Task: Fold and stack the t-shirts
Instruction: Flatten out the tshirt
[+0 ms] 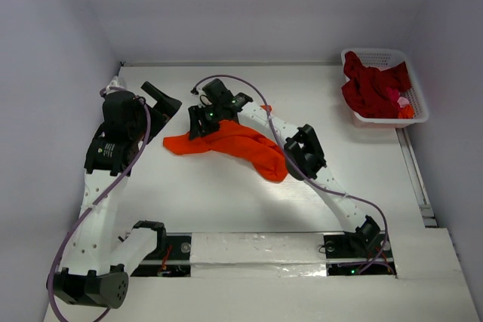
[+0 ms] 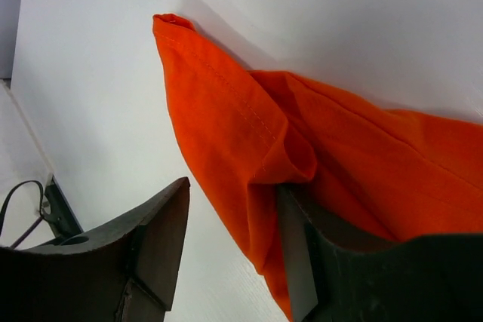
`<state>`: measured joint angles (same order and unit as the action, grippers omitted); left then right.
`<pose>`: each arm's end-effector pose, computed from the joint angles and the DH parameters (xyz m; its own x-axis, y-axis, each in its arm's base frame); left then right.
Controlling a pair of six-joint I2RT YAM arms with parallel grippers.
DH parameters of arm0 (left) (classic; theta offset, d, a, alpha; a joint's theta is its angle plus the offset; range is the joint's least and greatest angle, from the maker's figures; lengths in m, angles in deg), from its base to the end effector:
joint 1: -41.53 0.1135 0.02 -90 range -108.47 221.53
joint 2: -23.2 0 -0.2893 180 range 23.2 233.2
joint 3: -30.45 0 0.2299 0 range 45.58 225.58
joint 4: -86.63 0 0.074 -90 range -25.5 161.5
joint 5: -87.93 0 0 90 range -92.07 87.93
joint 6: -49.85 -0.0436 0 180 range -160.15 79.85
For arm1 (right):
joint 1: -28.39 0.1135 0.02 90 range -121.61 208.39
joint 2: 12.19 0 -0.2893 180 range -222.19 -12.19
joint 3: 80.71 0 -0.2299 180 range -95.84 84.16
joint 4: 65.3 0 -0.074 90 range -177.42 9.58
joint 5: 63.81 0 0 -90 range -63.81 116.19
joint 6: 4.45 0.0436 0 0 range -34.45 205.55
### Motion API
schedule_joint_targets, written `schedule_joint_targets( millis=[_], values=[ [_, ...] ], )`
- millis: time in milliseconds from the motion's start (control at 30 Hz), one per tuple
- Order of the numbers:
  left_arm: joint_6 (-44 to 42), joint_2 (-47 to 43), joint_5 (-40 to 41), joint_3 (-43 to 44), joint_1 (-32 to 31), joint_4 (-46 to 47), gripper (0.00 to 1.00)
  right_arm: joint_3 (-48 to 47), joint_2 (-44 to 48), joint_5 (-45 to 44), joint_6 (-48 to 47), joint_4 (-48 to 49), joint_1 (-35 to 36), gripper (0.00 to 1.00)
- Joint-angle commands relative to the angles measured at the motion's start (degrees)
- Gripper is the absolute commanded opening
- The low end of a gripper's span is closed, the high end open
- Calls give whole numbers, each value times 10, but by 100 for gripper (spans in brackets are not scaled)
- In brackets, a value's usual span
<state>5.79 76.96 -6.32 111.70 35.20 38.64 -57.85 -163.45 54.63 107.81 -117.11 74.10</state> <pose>0.1616 -0.0212 0.4118 -0.3706 -0.6799 -0.6327 -0.1257 0.7117 -0.6912 0.3905 0.4300 0.1954 -0.7904 -0.3332 -0.5141 -0.6065 0.5436 0.5801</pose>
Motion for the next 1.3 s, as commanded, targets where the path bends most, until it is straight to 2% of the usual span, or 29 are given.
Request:
schedule_joint_targets(
  millis=[0, 233, 300, 333, 367, 400, 633, 833, 1033, 1267],
  values=[
    [-4, -5, -2, 11, -2, 10, 99, -11, -3, -5, -3, 29, -3, 55],
    [-6, -3, -8, 10, -2, 15, 99, -7, 4, -27, -5, 30, -8, 46],
    [-5, -2, -11, 8, -2, 17, 99, -1, 10, -37, -5, 33, -8, 37],
    [-4, -2, -11, 8, -2, 18, 99, 2, 11, -37, -6, 33, -8, 36],
    [-5, -1, -11, 7, -2, 19, 99, 4, 13, -41, -6, 34, -8, 25],
    [-5, -2, -11, 5, -2, 20, 99, 6, 16, -51, -6, 31, -8, 0],
    [-9, -3, 0, -3, -2, 16, 99, -10, 65, -60, -17, -14, -21, 0],
    [-22, 4, 34, -13, -7, 15, 99, -45, 216, -69, -13, -63, -51, 0],
    [-16, 16, 15, -80, -12, 69, 99, -56, 380, -90, -16, -90, -83, 0],
    [-5, 35, 18, -146, -54, 128, 99, -52, 480, -126, -23, -125, -121, 0]
  ],
)
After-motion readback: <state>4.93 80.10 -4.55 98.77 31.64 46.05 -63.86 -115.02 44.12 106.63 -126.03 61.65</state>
